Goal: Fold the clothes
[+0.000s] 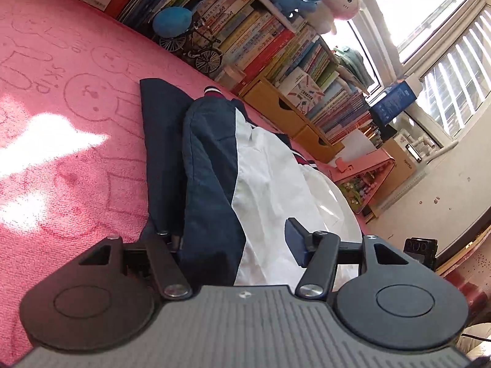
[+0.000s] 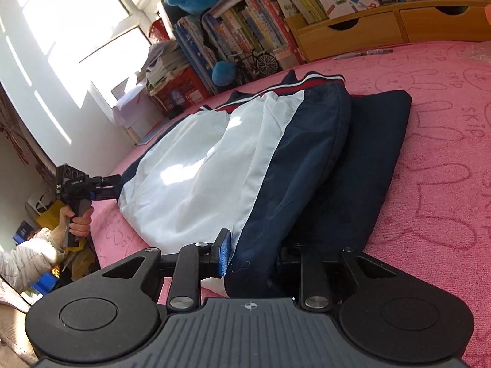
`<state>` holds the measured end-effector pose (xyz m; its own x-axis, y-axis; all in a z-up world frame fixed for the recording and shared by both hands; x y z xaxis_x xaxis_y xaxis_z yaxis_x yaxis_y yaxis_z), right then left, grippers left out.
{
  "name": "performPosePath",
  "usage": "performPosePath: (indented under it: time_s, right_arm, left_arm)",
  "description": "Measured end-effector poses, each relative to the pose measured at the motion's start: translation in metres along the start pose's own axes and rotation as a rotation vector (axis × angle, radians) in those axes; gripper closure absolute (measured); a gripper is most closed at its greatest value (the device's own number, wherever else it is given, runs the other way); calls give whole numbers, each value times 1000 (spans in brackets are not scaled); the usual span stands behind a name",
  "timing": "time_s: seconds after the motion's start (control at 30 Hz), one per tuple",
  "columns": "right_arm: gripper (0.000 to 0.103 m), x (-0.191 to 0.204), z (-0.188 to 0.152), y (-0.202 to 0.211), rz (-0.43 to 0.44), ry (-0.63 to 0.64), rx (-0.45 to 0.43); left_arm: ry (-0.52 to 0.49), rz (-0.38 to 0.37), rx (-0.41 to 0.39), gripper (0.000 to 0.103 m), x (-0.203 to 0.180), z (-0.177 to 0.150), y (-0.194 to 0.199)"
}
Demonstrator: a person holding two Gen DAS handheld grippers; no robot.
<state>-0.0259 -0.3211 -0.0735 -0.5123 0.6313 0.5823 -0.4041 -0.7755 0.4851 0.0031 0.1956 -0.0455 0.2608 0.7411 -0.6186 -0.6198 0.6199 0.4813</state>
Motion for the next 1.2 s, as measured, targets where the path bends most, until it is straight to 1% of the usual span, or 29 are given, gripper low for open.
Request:
performPosePath:
  time_s: [0.03, 0.07, 0.1, 0.13, 0.17, 0.23, 0.27, 0.37, 0.43, 0.47, 0.5, 0.53, 0.57, 0.6, 0.63, 0.67, 0.7, 0.73, 0.8, 0.83, 0.87, 0.9, 0.93, 0.97, 1.0, 1.03, 1.1, 1.13, 1.2]
  right_arm:
    - [75, 2, -1, 3, -8, 8, -17]
    - [78, 5, -2, 6, -17, 17, -33]
    - [82, 7, -3, 9, -24, 27, -48]
    - [83, 10, -6, 14, -27, 55, -48]
    - [84, 12, -9, 19, -31, 81, -47]
    - [85, 3, -17, 26, -60, 64, -25]
    - [89, -5, -22, 29, -62, 35, -26]
    - [90, -10, -29, 33, -44, -2, -47]
    - [90, -5, -29, 34, -72, 23, -35]
    - [88, 0, -26, 35, -92, 28, -22]
    - [81, 4, -23, 36, -110, 36, -9]
    - [75, 8, -17, 39, -136, 53, -5]
    - [51, 13, -10, 43, -173, 77, -22]
    - [17, 18, -2, 46, -209, 103, -40]
    - [6, 22, 7, 45, -244, 133, -67]
    - [3, 25, 17, 45, -279, 163, -94]
    - [3, 29, 27, 44, -311, 192, -119]
    - [3, 30, 37, 34, -308, 210, -127]
    - [9, 34, 58, 15, -304, 245, -143]
    - [11, 34, 66, -1, -320, 269, -138]
    - [20, 35, 74, -18, -334, 292, -133]
    - [35, 37, 79, -35, -331, 301, -124]
    - [47, 39, 85, -52, -325, 308, -115]
    - [72, 43, 89, -72, -276, 289, -104]
    - [84, 46, 93, -91, -229, 273, -93]
    - [84, 52, 94, -104, -197, 280, -81]
    - [84, 63, 97, -140, -206, 335, -45]
    - [84, 67, 99, -157, -212, 359, -27]
    - [84, 61, 104, -183, -265, 344, -3]
  left_arm:
    - [-26, 36, 2, 58, -3, 0, -1]
    - [-54, 75, 6, 88, -5, -1, 0]
    - [-82, 115, 10, 93, -6, -1, 2]
    - [-104, 148, 14, 94, -7, -1, 3]
    - [-85, 136, 20, 93, -2, -1, 7]
    - [-46, 118, 31, 93, 7, -3, 13]
    - [-34, 117, 33, 93, 10, -4, 14]
    - [-13, 107, 25, 90, 13, -4, 19]
    - [4, 110, 27, 87, 12, 0, 23]
    - [3, 123, 24, 84, 10, 5, 26]
    - [-2, 137, 16, 76, 8, 10, 30]
    - [-28, 156, -22, 68, 4, 19, 37]
    - [-54, 175, -59, 43, 0, 28, 43]
    - [-80, 193, -97, 21, -5, 38, 50]
    - [-106, 212, -135, 16, -9, 47, 57]
    - [-131, 227, -169, 14, -14, 57, 63]
    - [-158, 228, -185, 14, -20, 67, 63]
    - [-196, 238, -189, 14, -28, 75, 57]
    - [-297, 267, -162, 11, -46, 84, 30]
    - [-346, 282, -147, 9, -55, 88, 15]
    - [-388, 296, -123, 6, -61, 88, -5]
    - [-427, 310, -100, 6, -66, 88, -25]
    - [-445, 313, -79, 6, -69, 88, -45]
    - [-441, 297, -69, 6, -71, 87, -61]
    - [-425, 258, -66, 6, -74, 85, -73]
    - [-411, 197, -57, 6, -78, 82, -85]
    - [-390, 88, -38, 6, -86, 74, -109]
    - [-442, 129, -21, 6, -91, 69, -120]
    - [-592, 288, -1, 9, -93, 58, -136]
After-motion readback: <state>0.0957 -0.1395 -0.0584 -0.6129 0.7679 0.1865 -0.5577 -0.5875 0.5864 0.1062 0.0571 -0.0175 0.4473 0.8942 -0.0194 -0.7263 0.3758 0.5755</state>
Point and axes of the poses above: each gripper's, at about its wrist camera, not at the fingertips, and y roughly against the way its jaws point, x to its left, z to its top, the point moved 4 cm from there along -y, roughly the way its jaws point, and after that the axes turned 5 degrees about z, right-handed, at the moved point
